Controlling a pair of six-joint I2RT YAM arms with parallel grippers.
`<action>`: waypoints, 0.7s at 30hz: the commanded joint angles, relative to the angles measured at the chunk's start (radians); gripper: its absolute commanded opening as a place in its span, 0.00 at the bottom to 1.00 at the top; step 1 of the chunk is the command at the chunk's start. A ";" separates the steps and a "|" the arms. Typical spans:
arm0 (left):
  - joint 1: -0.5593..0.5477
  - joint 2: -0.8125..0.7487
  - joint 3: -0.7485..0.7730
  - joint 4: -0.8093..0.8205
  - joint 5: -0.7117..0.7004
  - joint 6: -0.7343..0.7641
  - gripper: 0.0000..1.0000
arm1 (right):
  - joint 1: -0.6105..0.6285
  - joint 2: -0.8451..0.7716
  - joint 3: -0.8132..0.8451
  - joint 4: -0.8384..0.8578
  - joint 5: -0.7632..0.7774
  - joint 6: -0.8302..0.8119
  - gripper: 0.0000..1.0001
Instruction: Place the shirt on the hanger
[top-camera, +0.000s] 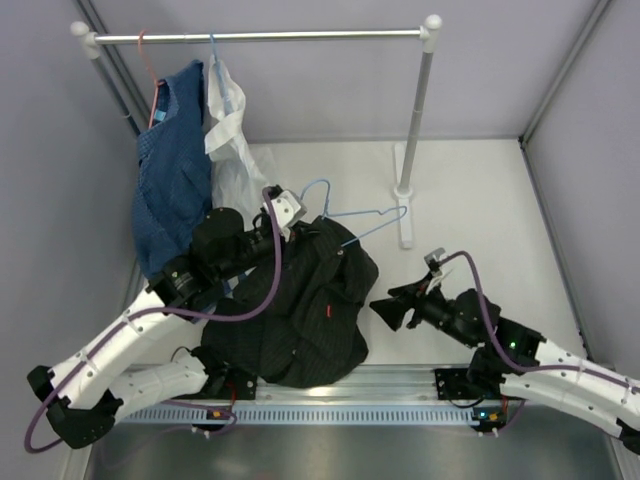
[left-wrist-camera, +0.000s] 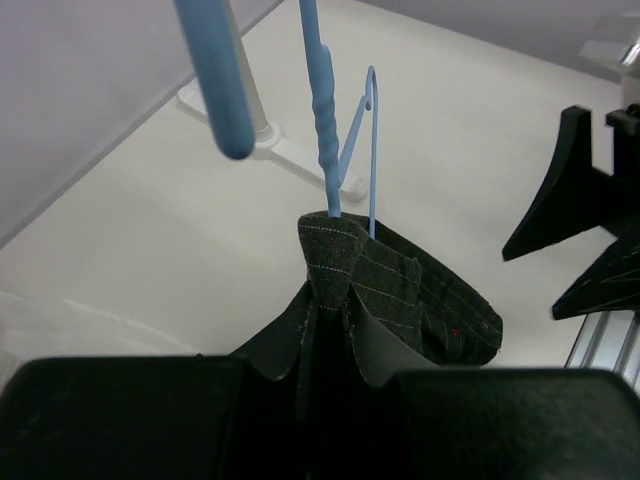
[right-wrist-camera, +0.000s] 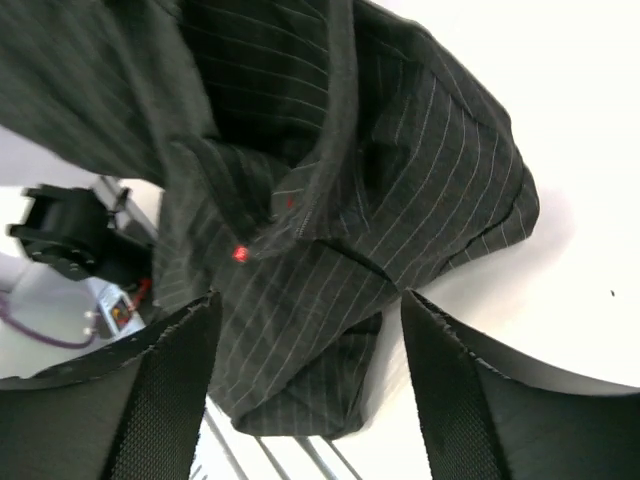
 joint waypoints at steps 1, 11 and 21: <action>0.012 -0.031 -0.011 0.131 0.081 -0.053 0.00 | 0.006 0.124 0.003 0.248 0.042 0.012 0.67; 0.014 -0.123 -0.077 0.161 0.087 -0.023 0.00 | 0.004 0.339 0.014 0.477 0.009 0.045 0.49; 0.015 -0.138 -0.087 0.159 0.067 -0.004 0.00 | 0.004 0.486 0.012 0.539 0.024 0.059 0.26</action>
